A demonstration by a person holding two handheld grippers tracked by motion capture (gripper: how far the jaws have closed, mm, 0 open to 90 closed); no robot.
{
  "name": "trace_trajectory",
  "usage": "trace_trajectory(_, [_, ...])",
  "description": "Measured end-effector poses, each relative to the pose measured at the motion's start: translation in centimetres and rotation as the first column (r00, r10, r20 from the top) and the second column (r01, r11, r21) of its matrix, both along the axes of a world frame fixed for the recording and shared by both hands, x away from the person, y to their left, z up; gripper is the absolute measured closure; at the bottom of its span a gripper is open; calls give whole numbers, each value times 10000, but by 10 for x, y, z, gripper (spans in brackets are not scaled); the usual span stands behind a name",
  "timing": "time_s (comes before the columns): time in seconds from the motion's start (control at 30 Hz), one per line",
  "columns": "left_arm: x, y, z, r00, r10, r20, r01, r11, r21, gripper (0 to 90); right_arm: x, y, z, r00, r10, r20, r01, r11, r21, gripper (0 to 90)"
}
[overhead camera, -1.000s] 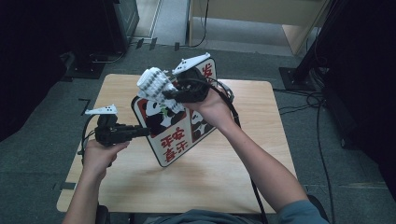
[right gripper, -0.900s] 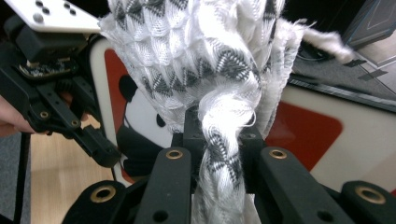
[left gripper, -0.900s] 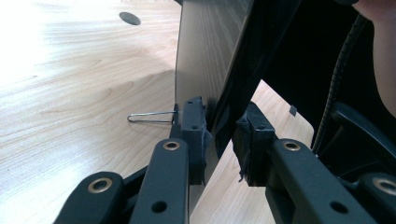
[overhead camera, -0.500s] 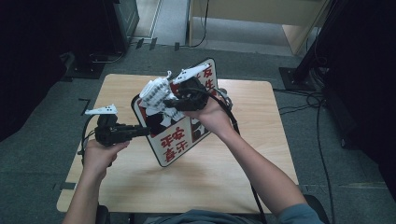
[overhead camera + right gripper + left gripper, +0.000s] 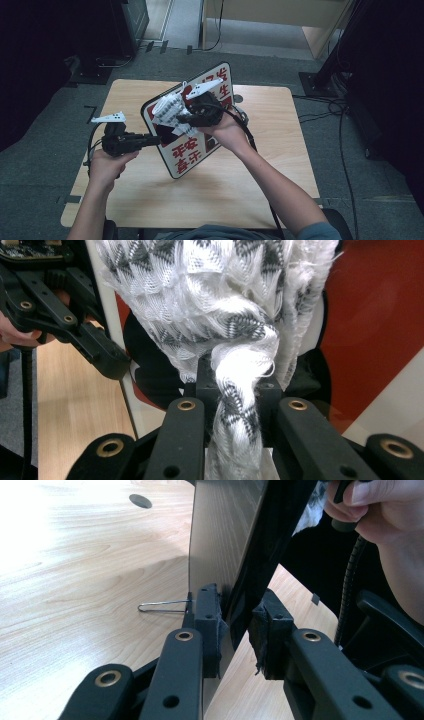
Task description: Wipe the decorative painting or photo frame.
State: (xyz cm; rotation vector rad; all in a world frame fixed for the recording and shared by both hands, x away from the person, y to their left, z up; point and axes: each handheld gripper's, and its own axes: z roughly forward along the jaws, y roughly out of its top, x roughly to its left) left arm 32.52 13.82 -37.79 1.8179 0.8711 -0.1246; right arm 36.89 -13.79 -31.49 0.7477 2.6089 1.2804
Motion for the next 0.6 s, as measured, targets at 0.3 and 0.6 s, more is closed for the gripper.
trace_trajectory(0.3, [0, 0, 0, 10000, -32, 27, 31, 10000, 50, 764, -3, -3, -18, 9998, -151, -124, 152, 9999, 80, 804])
trace_trajectory(0.6, [0, 0, 1, 10000, -77, 53, 76, 9999, 103, 767, -4, -5, -32, 9991, -173, -390, 176, 9998, 84, 803])
